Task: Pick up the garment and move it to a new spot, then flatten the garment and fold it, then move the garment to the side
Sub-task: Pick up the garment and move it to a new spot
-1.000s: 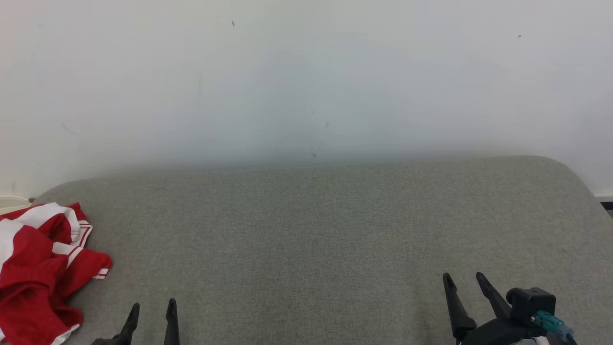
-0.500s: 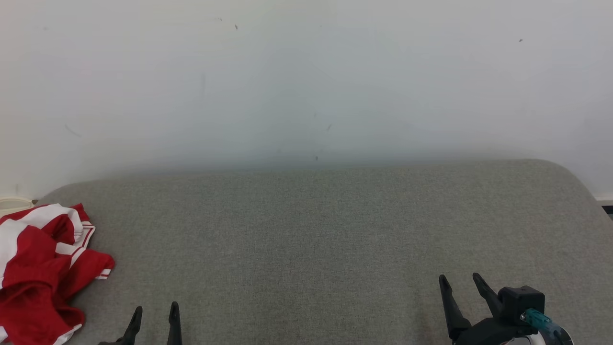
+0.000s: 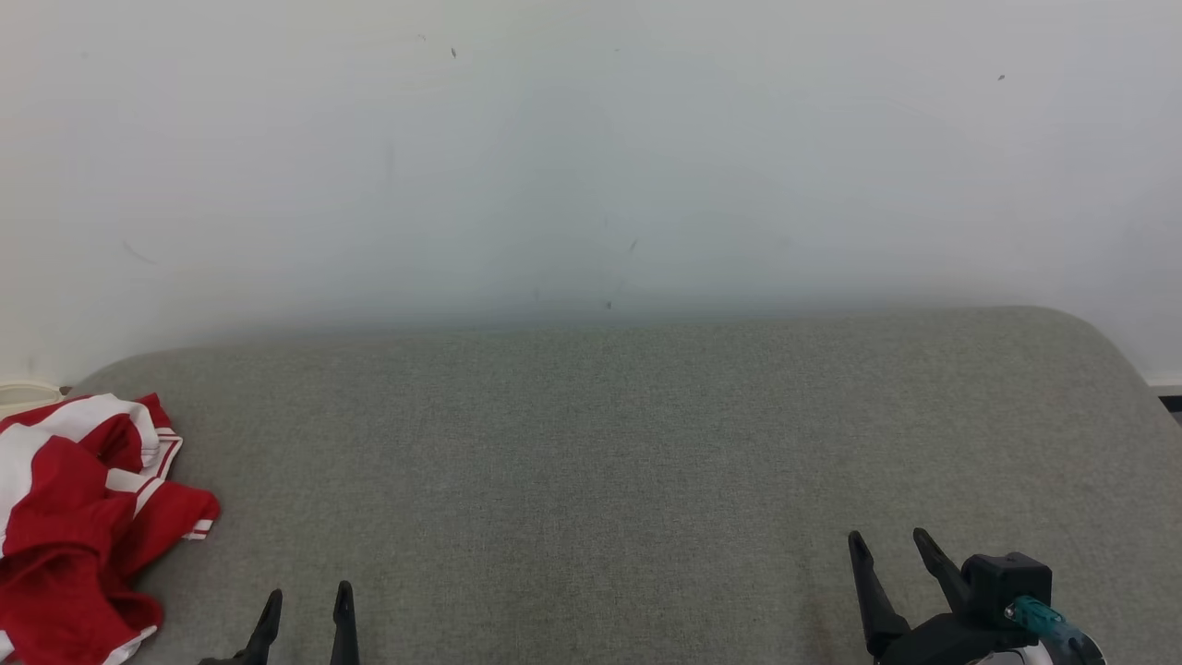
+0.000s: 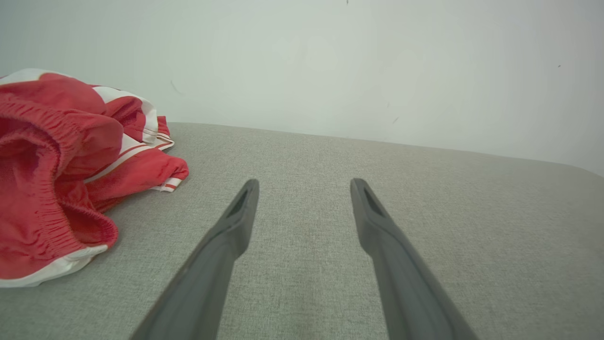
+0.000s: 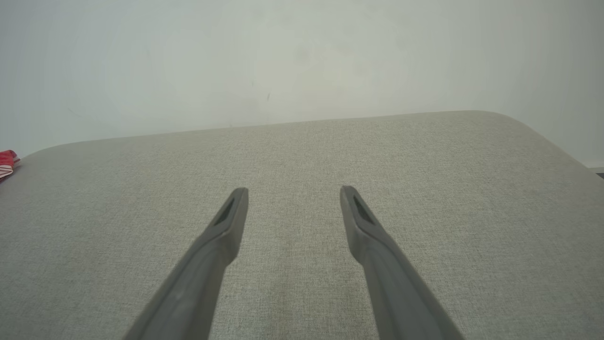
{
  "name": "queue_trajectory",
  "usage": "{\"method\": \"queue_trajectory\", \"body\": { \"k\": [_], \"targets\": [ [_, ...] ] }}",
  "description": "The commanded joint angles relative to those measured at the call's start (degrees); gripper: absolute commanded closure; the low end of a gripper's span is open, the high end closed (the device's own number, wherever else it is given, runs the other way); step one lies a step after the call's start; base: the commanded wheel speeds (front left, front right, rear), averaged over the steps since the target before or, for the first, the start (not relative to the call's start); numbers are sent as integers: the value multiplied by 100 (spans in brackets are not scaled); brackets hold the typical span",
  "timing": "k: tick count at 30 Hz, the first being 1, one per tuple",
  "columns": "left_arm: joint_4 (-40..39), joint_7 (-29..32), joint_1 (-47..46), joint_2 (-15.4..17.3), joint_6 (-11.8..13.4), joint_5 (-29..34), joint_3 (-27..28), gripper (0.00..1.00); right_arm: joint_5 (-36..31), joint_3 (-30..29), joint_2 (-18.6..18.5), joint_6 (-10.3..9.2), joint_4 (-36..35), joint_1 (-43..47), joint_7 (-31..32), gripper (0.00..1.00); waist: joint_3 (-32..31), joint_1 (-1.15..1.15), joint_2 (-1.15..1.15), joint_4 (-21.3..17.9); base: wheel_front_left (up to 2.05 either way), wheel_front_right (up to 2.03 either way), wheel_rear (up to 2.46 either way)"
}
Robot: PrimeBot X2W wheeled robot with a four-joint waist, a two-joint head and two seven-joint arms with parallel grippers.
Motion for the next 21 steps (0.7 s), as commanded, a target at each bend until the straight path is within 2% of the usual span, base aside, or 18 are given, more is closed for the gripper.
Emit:
{"method": "queue_trajectory", "body": {
  "k": [1, 10, 21],
  "targets": [
    [-25, -24, 1, -21, 24, 38, -13, 0, 8, -17, 11, 21, 1, -35, -46, 0, -4, 0, 0, 16, 0, 0, 0],
    [6, -21, -25, 0, 70, 71, -103, 0, 51, -17, 10, 21, 8, 44, -82, 0, -36, 0, 0, 338, 0, 0, 0],
    [-209, 194, 86, 124, 165, 116, -220, 0, 206, 26, 10, 21, 65, 162, -215, 0, -90, 0, 0, 1492, 0, 0, 0]
  ]
}}
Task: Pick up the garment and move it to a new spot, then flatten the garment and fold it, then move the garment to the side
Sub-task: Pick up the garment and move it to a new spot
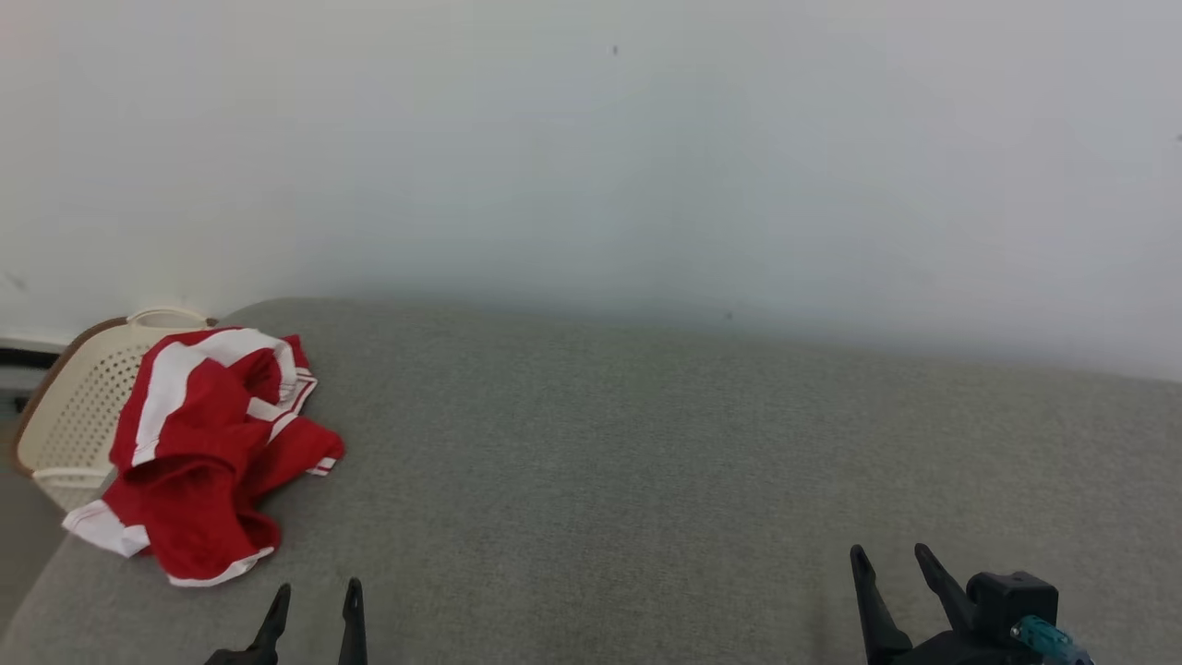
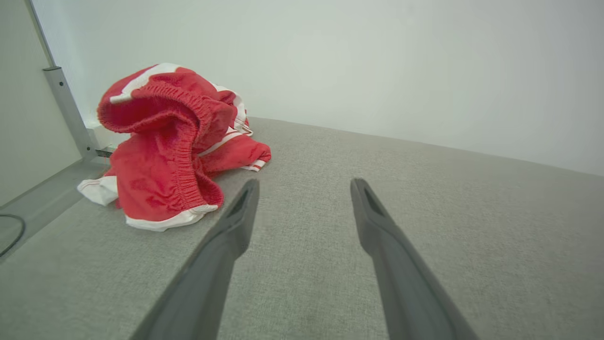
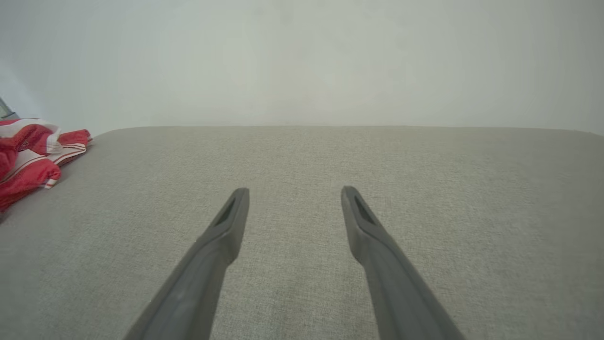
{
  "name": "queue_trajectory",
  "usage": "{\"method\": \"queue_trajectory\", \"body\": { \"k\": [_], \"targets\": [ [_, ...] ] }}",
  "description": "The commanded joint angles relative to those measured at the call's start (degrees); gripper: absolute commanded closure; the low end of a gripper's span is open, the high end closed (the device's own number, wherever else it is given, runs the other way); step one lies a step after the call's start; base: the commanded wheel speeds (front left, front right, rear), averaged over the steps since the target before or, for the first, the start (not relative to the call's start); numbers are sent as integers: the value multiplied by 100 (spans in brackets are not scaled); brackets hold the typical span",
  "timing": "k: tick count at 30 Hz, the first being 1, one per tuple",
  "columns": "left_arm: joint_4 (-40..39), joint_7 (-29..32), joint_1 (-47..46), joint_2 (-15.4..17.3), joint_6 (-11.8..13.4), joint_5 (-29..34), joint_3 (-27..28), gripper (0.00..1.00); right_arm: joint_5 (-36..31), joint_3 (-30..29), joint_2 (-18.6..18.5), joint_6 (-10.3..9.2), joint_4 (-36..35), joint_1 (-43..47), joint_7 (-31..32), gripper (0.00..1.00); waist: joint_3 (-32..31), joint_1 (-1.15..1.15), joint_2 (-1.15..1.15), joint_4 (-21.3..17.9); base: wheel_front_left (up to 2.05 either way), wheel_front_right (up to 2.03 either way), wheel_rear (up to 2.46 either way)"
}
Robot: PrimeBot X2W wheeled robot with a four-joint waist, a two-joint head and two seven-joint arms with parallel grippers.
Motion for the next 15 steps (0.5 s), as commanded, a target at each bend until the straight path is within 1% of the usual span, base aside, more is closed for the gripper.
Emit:
{"method": "queue_trajectory", "body": {
  "k": [1, 9, 15],
  "targets": [
    [-64, 40, 81, 55, 10, 29, -9, 0, 43, 10, 8, 20, 27, 32, -50, 0, -31, 0, 0, 570, 0, 0, 0],
    [-425, 274, 231, 184, 58, 2, -42, 0, 259, 160, 8, 21, 218, -53, -232, 0, -8, 0, 0, 1343, 0, 0, 0],
    [-674, 294, 323, 230, 145, -108, 56, 0, 284, 360, 6, 20, 333, -275, -273, 0, 168, 0, 0, 1547, 0, 0, 0]
  ]
}}
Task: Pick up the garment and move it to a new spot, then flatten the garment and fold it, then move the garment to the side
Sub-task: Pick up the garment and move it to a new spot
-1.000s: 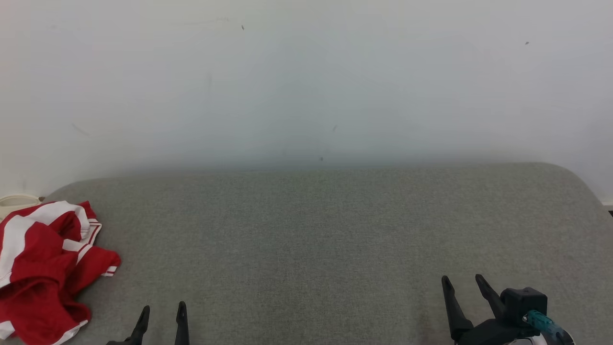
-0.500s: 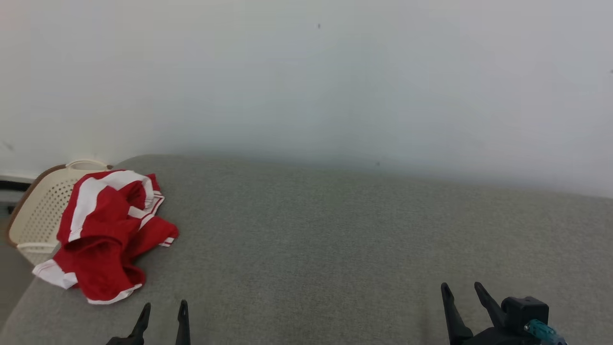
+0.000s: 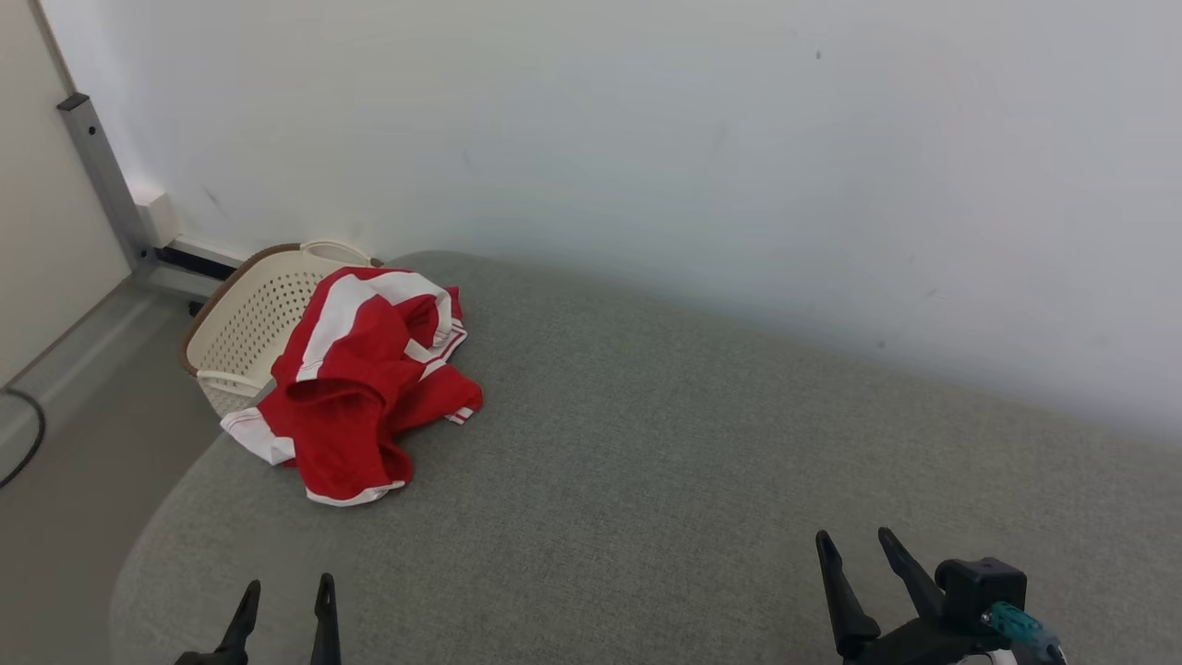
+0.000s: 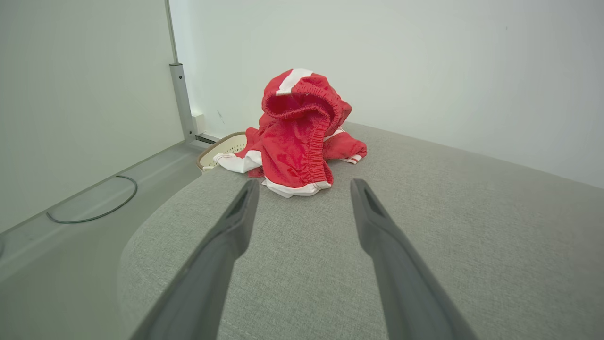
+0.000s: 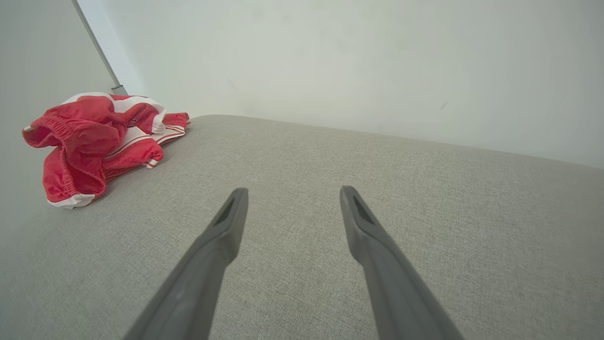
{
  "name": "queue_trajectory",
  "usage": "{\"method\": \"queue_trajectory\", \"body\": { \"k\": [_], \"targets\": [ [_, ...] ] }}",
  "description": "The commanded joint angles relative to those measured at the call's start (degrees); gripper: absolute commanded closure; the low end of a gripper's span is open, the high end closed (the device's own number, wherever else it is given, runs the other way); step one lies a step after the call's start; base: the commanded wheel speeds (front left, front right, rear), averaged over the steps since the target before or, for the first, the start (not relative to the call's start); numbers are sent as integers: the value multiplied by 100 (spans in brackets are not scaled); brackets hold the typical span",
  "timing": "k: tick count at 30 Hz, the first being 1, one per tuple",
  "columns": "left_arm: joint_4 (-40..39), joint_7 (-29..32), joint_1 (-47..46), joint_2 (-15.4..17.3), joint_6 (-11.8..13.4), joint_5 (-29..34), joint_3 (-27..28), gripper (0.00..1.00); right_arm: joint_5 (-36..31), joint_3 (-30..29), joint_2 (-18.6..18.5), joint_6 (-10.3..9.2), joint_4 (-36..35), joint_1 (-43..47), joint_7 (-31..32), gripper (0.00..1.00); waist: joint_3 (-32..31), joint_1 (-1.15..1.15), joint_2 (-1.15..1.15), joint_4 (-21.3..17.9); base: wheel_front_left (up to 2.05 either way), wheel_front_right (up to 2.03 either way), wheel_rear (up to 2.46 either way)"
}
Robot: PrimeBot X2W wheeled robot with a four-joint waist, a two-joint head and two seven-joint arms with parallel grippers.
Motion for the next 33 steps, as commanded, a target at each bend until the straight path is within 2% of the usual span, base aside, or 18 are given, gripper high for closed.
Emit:
{"method": "queue_trajectory", "body": {
  "k": [1, 13, 17, 21, 24, 27, 31, 33],
  "targets": [
    [-72, 3, 85, 18, 41, -85, 19, 0, 20, 29, 0, 19, 44, -57, -29, 0, 154, 0, 0, 225, 0, 0, 0],
    [-44, 193, -141, -26, 45, -126, -133, 0, 36, 169, 1, 19, 325, -345, -152, 0, 279, 0, 0, 317, 0, 0, 0],
    [335, 526, -742, -70, -106, -292, -263, 0, -41, 103, 2, 20, 386, -323, -145, 0, 305, 0, 0, 330, 0, 0, 0],
    [1099, 1027, -1645, 62, -245, -174, -555, 0, -71, 98, -1, 19, 382, -155, -118, 0, 262, 0, 0, 284, 0, 0, 0],
    [1651, 1427, -2374, 274, -280, -98, -613, 0, -135, 151, 3, 19, 242, -150, -17, 0, 371, 0, 0, 37, 0, 0, 0],
    [2098, 1894, -3038, 452, -207, -32, -592, 0, -292, 129, -8, 19, 74, -58, 148, 0, 554, 0, 0, -243, 0, 0, 0],
    [2470, 2353, -3847, 783, -208, 3, -537, 0, -576, 92, -2, 19, -330, -63, 437, 0, 990, 0, 0, -652, 0, 0, 0],
    [2646, 2584, -4205, 834, -224, -104, -485, 0, -720, 27, -5, 19, -561, -67, 582, 0, 1232, 0, 0, -811, 0, 0, 0]
  ]
}}
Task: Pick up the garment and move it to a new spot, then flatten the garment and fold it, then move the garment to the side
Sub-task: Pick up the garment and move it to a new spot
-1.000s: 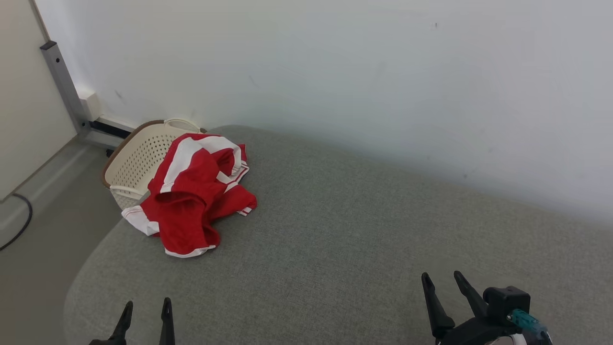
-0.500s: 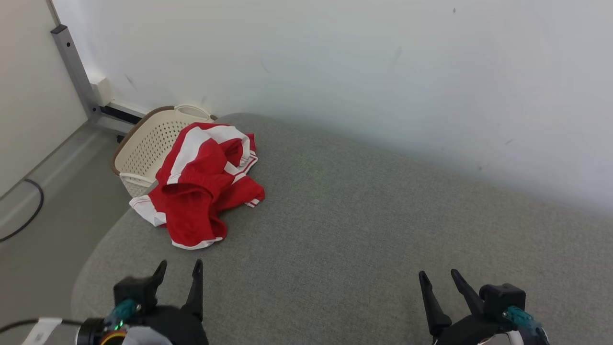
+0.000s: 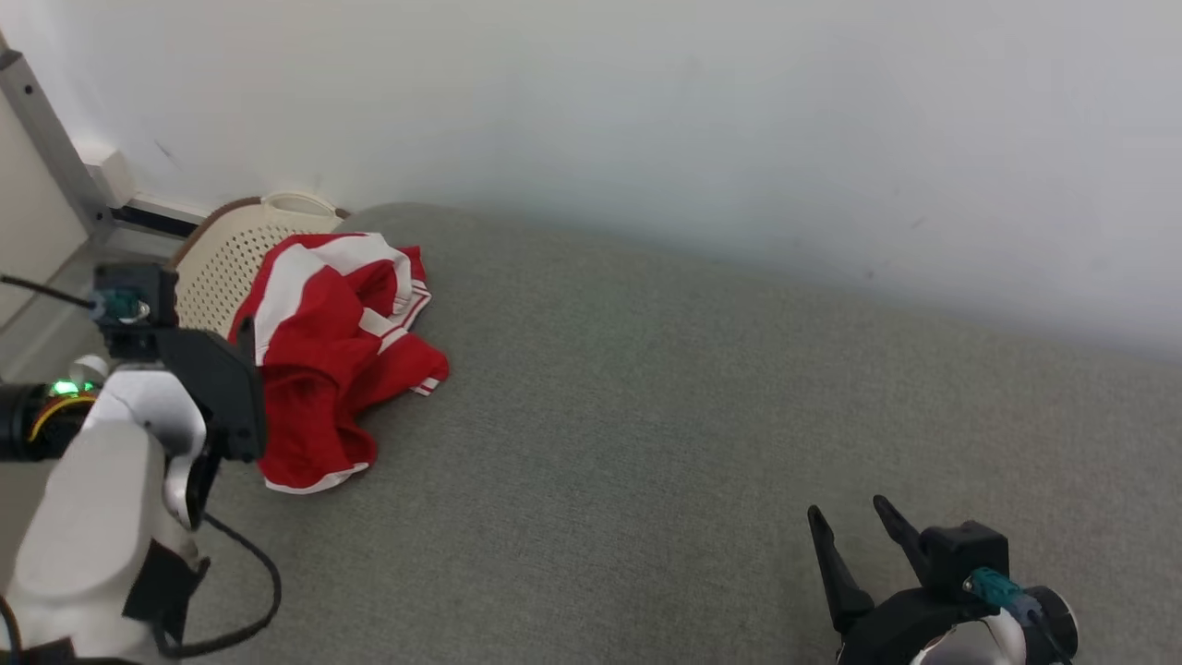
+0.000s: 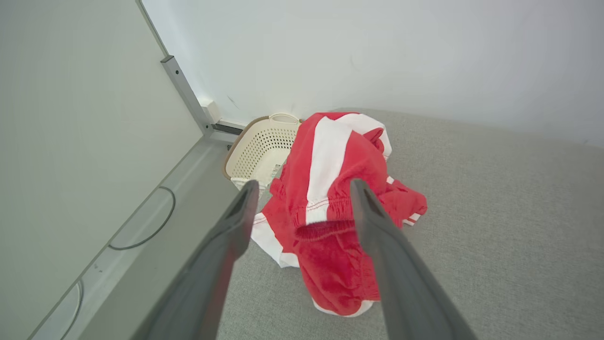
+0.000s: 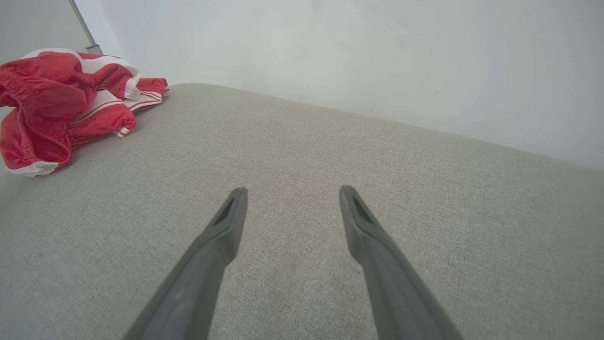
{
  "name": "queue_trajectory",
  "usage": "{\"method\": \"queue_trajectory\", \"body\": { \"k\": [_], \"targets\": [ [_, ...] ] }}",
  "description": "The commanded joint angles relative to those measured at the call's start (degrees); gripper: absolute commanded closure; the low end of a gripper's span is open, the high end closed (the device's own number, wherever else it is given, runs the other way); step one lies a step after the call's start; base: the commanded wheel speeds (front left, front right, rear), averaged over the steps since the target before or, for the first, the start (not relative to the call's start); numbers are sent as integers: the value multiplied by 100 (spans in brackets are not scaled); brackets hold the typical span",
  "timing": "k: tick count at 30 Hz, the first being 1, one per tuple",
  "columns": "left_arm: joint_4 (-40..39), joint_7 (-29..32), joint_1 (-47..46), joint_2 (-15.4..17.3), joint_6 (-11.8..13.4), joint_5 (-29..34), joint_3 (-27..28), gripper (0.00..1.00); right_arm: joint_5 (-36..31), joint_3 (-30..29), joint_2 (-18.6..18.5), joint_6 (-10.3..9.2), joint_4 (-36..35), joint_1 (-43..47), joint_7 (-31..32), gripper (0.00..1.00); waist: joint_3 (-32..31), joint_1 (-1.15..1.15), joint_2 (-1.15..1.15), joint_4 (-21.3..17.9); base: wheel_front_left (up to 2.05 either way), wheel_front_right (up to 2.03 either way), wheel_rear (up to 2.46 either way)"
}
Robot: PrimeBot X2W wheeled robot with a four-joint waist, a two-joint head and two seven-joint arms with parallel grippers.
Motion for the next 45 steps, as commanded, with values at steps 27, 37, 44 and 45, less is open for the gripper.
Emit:
{"method": "queue_trajectory", "body": {
  "k": [27, 37, 44, 45],
  "targets": [
    [974, 1606, -919, 566, 551, -283, 78, 100, -123, 161, -9, 19, -1073, 39, 465, 0, 1452, 0, 0, -1242, 0, 0, 0],
    [278, 1362, -1450, 287, 169, -537, 0, 100, 390, 288, -10, 19, -499, 198, 81, 0, 303, 0, 0, -1463, 0, 0, 0],
    [-795, 1564, -1610, -54, -72, -711, -317, 100, 509, 91, -9, 19, -339, 182, -76, 0, -108, 0, 0, -2081, 0, 0, 0],
    [-970, 1571, -1554, -97, -87, -732, -341, 100, 500, 69, -9, 19, -342, 151, -91, 0, -133, 0, 0, -2207, 0, 0, 0]
  ]
}}
